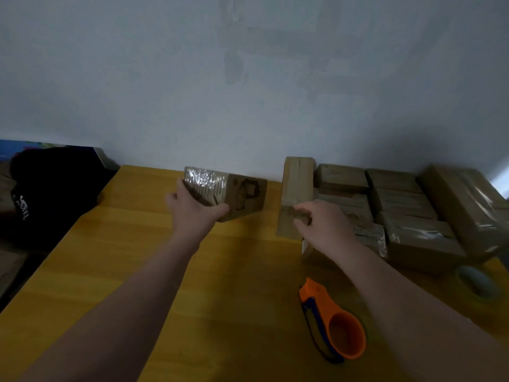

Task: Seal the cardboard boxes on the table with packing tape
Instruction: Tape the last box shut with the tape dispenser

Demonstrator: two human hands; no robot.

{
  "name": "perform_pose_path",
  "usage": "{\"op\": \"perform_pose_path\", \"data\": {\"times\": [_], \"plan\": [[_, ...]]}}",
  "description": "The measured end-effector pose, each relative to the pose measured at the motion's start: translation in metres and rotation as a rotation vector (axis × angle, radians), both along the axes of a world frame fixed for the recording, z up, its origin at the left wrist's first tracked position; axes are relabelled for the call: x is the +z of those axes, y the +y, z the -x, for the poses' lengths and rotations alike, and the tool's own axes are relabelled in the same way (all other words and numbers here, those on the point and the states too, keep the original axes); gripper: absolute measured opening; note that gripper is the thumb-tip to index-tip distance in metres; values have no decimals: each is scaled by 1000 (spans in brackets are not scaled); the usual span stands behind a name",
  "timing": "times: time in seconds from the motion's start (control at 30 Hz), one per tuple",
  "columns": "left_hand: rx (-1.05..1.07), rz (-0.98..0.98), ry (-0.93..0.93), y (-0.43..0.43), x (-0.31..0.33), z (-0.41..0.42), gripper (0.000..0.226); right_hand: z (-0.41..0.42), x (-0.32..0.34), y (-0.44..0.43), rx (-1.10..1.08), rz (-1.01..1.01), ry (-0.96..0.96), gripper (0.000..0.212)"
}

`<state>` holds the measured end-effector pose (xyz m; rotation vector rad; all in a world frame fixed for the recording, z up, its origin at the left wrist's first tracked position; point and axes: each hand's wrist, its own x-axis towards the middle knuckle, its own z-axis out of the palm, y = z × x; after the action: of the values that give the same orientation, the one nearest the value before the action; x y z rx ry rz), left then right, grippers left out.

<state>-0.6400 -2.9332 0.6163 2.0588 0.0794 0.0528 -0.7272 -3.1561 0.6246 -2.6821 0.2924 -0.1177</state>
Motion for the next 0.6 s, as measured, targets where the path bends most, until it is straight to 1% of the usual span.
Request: {"op": "perform_pose_path", "data": {"times": [0.03, 0.1, 0.2, 0.27, 0.33, 0.43, 0.6], "plan": [[27, 29, 20, -6, -11, -2, 88, -7, -3, -5, 5, 35, 25, 39], [43, 28, 49, -18, -34, -3, 99, -19, -10, -14, 9, 95, 69, 46], [62, -57, 70, -40, -63, -1, 115, -33, -24, -28, 27, 161, 93, 51], [64, -85, 90, -54, -76, 0, 119, -40, -31, -36, 24, 185, 114, 50], [37, -59, 130, -67, -84, 0, 118, -45, -36, -44, 24, 209, 130, 49], [-64, -125, 174, -82, -90, -6, 103, -51, -39, -52, 32, 238, 144, 48], [-205, -324, 116, -94, -96, -25, 53, -58, -41, -62, 43, 249, 124, 44]]}}
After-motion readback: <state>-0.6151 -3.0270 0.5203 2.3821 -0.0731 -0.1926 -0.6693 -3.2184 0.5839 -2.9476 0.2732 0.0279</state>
